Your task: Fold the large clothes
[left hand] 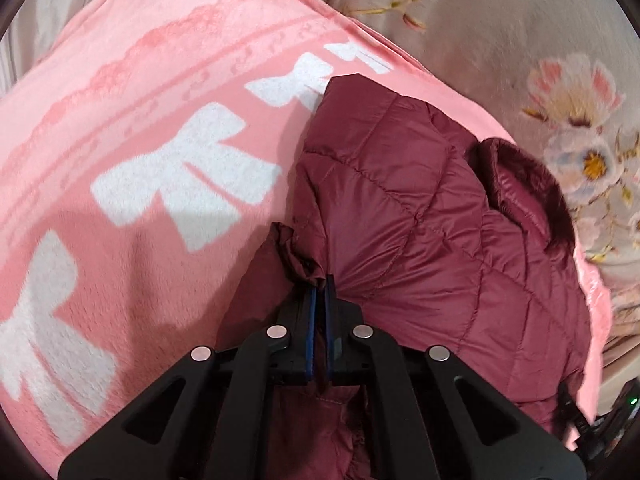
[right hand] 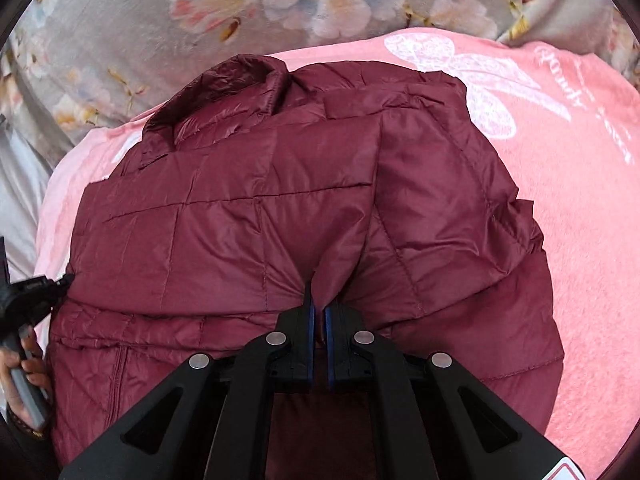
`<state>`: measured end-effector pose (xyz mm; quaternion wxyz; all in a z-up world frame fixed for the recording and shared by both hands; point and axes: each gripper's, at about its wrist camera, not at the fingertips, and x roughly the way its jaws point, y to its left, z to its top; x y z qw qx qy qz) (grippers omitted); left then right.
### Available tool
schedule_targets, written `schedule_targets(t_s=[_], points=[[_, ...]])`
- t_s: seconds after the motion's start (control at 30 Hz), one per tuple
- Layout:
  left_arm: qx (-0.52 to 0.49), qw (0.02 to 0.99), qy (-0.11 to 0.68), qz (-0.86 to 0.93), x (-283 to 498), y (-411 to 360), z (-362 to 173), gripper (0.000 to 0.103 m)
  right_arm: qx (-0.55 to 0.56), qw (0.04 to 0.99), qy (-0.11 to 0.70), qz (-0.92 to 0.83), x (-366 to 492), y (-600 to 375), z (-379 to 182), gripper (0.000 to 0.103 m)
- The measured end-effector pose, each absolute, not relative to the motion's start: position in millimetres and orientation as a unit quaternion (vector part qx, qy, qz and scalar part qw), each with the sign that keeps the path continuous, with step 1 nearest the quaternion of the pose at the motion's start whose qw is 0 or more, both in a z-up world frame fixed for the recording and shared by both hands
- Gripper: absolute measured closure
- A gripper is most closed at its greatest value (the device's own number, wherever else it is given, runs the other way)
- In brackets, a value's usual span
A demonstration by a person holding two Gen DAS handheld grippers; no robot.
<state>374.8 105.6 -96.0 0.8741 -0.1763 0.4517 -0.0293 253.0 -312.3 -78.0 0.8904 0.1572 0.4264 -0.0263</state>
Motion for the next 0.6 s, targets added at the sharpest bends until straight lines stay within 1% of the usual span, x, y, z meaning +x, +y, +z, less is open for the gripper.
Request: schedule_targets(t_s=[0.1, 0.17, 0.2, 0.23, 0.27, 0.3, 0.33, 0.4, 0.47, 0.5, 0.53, 0.6], points=[[-0.149, 0.881, 0.449, -0.022, 374, 98, -95, 0.099, 0.151, 0.890, 0.428, -0.029, 254, -312, -78, 0.102], [-0.131, 0.886, 0.445, -0.020, 368, 97, -88, 0.097, 0.147, 0.890, 0.430, -0.031, 251, -313, -72, 0.096], [-0.116, 0.890, 0.440, -0.018, 361, 99, -80, 0.094, 0.145, 0.891, 0.429, -0.035, 247, -313, -69, 0.086], [-0.103, 0.896, 0.432, -0.015, 355, 101, -72, 0.087, 0.144, 0.892, 0.425, -0.046, 240, -316, -61, 0.074], [-0.087, 0.904, 0.420, -0.007, 347, 103, -61, 0.081, 0.139, 0.897, 0.416, -0.064, 230, -320, -51, 0.069], [-0.071, 0.911, 0.405, 0.000, 339, 104, -47, 0.071, 0.134, 0.902, 0.403, -0.079, 222, -323, -41, 0.064], [-0.063, 0.917, 0.394, 0.000, 335, 104, -35, 0.069, 0.129, 0.907, 0.391, -0.088, 216, -325, -32, 0.064], [-0.049, 0.927, 0.371, -0.006, 332, 95, -6, 0.068, 0.126, 0.918, 0.366, -0.092, 213, -323, -9, 0.064], [-0.049, 0.931, 0.361, -0.032, 336, 76, 13, 0.063, 0.139, 0.922, 0.353, -0.070, 221, -314, 5, 0.064], [-0.050, 0.929, 0.363, -0.049, 341, 62, 19, 0.055, 0.145, 0.924, 0.352, -0.046, 232, -302, 12, 0.064], [-0.050, 0.925, 0.369, -0.068, 348, 44, 20, 0.053, 0.144, 0.924, 0.353, -0.032, 242, -292, 14, 0.064], [-0.042, 0.914, 0.393, -0.094, 360, 9, 11, 0.053, 0.126, 0.923, 0.364, -0.005, 266, -264, 11, 0.064]])
